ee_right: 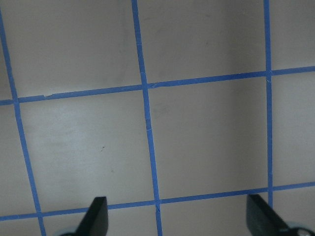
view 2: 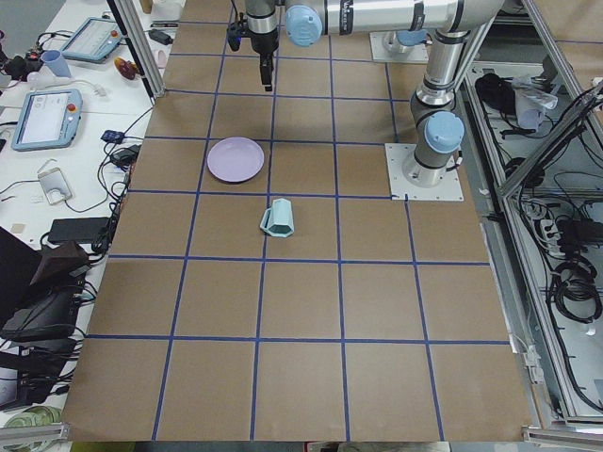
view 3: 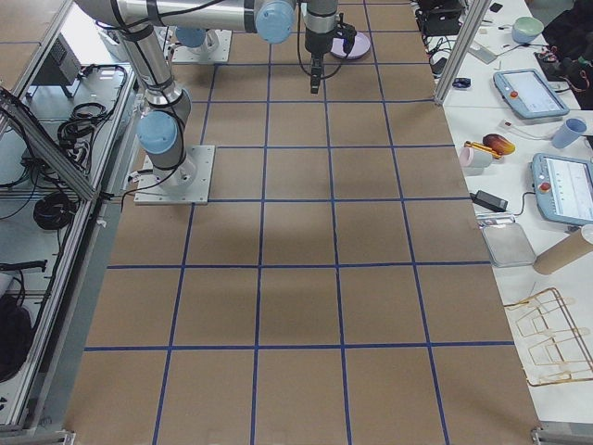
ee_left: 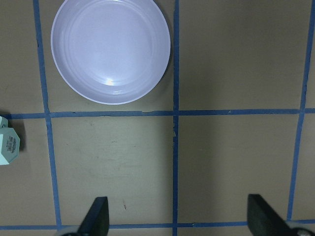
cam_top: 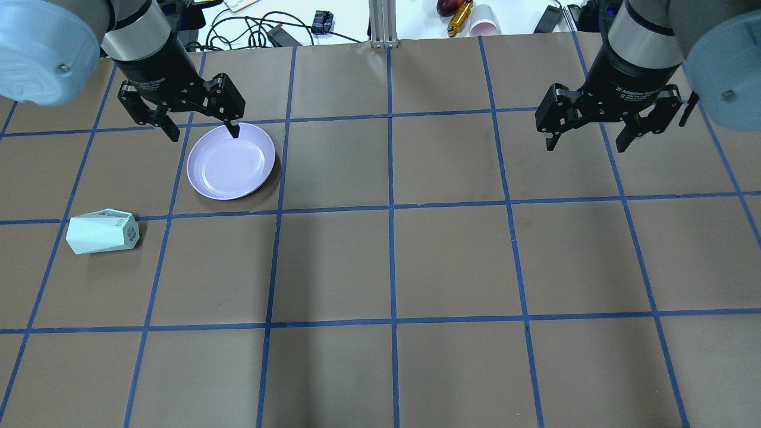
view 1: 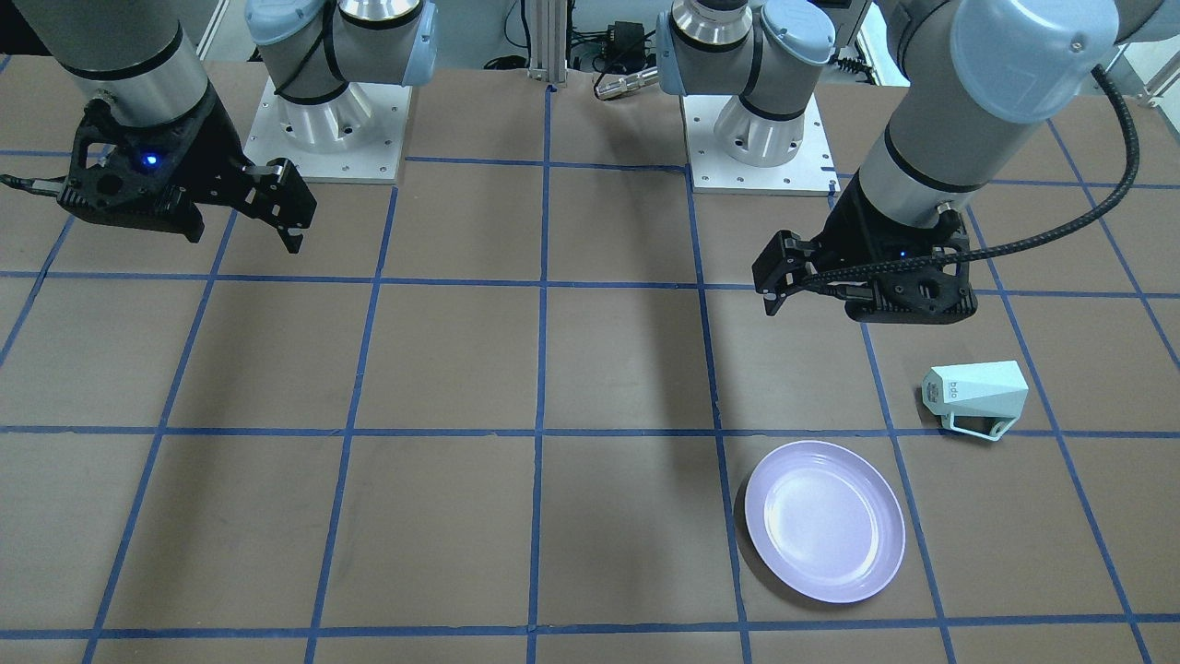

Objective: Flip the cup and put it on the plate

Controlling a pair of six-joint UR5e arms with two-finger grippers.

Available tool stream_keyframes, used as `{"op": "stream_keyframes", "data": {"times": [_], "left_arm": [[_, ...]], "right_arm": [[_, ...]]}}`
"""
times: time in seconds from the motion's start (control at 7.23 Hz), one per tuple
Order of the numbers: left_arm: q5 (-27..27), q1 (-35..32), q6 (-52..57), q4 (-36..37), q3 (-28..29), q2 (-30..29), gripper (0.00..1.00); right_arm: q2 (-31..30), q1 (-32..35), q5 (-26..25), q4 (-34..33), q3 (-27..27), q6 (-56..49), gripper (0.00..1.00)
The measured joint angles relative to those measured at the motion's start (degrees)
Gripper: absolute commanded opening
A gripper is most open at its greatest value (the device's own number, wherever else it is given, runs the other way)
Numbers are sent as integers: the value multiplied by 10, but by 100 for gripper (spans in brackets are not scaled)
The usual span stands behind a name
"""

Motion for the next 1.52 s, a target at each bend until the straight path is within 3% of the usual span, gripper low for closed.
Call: {"op": "stream_keyframes", "data": {"times": [1.52], "left_arm": [[4, 1, 2, 13, 0, 3, 100]], "right_arm": [[0, 0, 0, 0, 0, 0, 100]]}}
